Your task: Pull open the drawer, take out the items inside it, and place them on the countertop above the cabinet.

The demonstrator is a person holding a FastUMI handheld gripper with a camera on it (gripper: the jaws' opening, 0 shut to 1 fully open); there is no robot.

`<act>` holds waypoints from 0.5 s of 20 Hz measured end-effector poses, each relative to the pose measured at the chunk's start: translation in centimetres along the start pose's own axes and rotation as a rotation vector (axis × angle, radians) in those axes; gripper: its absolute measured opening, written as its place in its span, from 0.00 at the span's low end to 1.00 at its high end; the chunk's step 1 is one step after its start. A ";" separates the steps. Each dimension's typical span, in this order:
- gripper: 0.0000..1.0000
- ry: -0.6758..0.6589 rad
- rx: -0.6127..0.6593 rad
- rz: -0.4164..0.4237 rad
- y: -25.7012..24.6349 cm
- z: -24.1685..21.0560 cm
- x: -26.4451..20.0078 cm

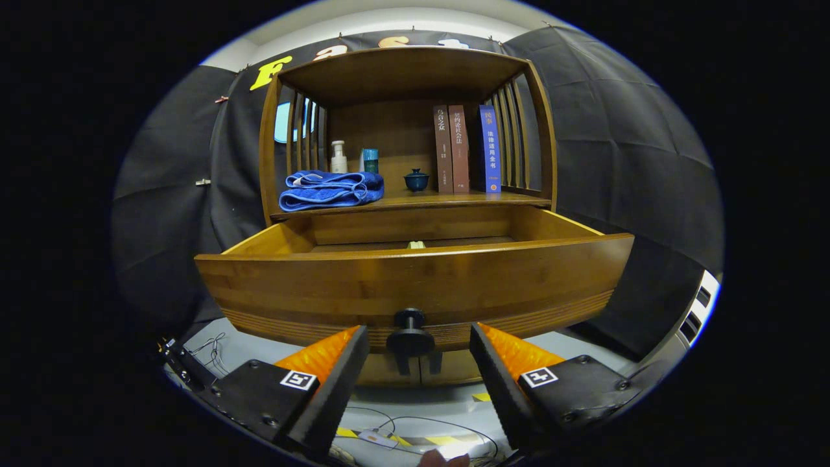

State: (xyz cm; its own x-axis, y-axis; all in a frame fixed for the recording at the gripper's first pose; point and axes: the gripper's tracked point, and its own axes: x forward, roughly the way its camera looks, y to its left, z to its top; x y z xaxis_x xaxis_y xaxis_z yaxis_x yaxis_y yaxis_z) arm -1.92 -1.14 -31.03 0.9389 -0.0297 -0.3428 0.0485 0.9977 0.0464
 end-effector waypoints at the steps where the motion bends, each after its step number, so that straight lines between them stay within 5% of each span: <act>1: 0.99 -0.004 0.006 0.006 0.0 0.8 -0.5; 10: 0.99 -0.056 0.030 0.018 -1.4 11.8 -0.8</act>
State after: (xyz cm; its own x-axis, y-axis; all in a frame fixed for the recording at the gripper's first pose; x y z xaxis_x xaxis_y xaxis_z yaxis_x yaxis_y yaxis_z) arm 1.32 -3.26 -19.73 0.9572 -0.0156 -0.2889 0.0407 0.9959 0.0809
